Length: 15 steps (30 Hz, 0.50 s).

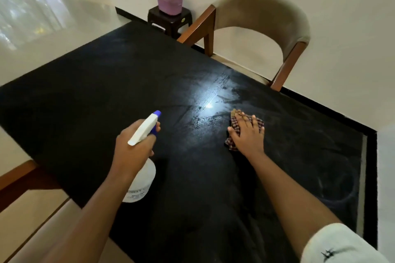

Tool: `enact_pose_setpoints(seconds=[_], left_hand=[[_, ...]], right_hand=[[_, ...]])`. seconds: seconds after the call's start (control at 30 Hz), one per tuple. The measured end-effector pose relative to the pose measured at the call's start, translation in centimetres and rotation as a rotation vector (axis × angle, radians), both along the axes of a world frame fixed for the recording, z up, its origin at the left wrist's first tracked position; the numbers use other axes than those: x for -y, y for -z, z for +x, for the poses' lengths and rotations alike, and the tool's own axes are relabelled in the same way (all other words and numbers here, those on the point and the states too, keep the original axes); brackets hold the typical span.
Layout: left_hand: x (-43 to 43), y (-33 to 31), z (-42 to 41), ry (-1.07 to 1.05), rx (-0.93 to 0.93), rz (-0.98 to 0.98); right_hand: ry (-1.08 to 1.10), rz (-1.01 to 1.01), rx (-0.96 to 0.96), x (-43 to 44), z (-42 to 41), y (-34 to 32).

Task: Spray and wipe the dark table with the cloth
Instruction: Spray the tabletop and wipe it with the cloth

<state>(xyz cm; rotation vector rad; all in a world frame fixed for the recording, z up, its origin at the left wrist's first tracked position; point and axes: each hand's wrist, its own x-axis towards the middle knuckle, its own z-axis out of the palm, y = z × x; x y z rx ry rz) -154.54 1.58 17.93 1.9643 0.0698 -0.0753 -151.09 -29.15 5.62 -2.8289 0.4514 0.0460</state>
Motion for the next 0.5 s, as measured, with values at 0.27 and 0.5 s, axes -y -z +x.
enact_pose_setpoints(seconds=[0.27, 0.5], left_hand=[[7.6, -1.9, 8.0, 0.164, -0.363, 0.034], [13.8, -1.5, 12.8, 0.242, -0.29, 0.213]], right_hand=[[-0.001, -0.014, 0.053, 0.1, 0.2, 0.4], [0.089, 0.026, 0.109, -0.3, 0.1, 0.9]])
